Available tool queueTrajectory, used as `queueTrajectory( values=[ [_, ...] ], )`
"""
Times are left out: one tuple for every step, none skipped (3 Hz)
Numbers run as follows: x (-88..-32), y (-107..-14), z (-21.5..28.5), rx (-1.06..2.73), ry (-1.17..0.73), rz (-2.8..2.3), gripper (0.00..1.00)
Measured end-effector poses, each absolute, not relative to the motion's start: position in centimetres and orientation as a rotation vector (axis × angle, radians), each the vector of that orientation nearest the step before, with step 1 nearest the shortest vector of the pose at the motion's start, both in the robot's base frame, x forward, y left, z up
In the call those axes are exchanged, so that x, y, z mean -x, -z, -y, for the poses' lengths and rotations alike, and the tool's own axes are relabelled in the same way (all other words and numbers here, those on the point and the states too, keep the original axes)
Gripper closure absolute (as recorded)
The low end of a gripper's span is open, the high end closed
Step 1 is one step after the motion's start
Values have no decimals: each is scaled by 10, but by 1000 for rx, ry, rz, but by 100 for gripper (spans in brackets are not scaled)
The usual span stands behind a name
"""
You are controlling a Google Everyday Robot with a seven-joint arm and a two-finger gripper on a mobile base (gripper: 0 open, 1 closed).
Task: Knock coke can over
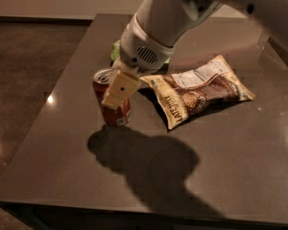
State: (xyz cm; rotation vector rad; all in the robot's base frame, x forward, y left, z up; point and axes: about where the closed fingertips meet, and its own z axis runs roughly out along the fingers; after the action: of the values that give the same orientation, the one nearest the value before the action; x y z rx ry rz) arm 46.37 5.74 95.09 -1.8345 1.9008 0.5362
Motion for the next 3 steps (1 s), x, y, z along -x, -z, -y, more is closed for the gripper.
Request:
queueTrajectory(
  values=[
    [-465, -962, -33, 1894, -480, -1949, 100],
    [-461, -965, -16, 1985, -368, -2003, 100],
    [-459, -966, -12, 2026, -286, -2020, 100]
  ],
)
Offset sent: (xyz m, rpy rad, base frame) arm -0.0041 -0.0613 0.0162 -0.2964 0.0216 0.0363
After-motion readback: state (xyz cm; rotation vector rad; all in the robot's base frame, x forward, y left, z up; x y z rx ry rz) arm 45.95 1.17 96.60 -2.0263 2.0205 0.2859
